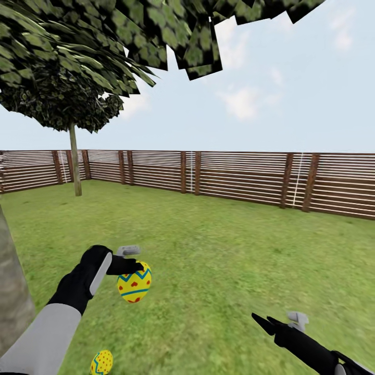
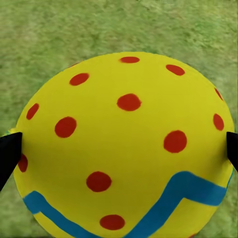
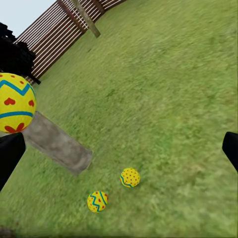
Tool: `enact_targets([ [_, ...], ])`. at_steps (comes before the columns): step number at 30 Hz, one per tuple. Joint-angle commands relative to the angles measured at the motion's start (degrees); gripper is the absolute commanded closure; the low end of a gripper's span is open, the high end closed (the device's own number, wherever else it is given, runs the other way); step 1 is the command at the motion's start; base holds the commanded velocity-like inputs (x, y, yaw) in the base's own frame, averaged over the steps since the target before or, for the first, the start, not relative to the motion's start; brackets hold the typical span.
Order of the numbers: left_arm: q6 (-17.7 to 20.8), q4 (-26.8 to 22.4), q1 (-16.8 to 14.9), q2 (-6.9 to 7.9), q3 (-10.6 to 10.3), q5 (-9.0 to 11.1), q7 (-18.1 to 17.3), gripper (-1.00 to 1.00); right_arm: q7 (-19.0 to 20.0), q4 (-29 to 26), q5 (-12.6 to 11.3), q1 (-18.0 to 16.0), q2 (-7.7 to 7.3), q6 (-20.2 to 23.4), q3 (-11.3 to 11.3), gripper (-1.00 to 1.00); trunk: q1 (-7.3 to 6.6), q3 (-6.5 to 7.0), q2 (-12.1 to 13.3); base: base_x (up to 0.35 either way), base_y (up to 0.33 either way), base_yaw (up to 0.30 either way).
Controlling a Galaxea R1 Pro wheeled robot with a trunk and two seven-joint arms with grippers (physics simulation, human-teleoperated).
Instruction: Take the three Easter eggs out of the wicker basket on the lawn in the garden, then place them on the lawn next to a single tree (choose any tree) so that all three eggs are next to the same tree and none are left in the basket.
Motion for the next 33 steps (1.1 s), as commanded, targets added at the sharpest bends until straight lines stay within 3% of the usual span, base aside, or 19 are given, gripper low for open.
enact_targets([
  [1,0.2,0.0,0.0,-0.03,-0.2,0.4,0.2,1.0,0.1,0.0,-0.3,0.0,-0.02,0.4,-0.1,-1.0,0.02,-0.03,0.0,0.0,0.0,0.291],
  [28,0.2,0.1,-0.1,0.15,-0.2,0.2,0.2,1.0,0.1,0.0,-0.3,0.0,0.06,0.4,0.0,-1.0,0.02,-0.03,0.0,0.0,0.0,0.291],
  [33,0.2,0.1,-0.1,0.16,-0.2,0.2,0.2,1.0,0.1,0.0,-0.4,0.0,0.06,0.4,0.0,-1.0,1.12,-0.93,-2.1,0.0,0.0,0.291],
])
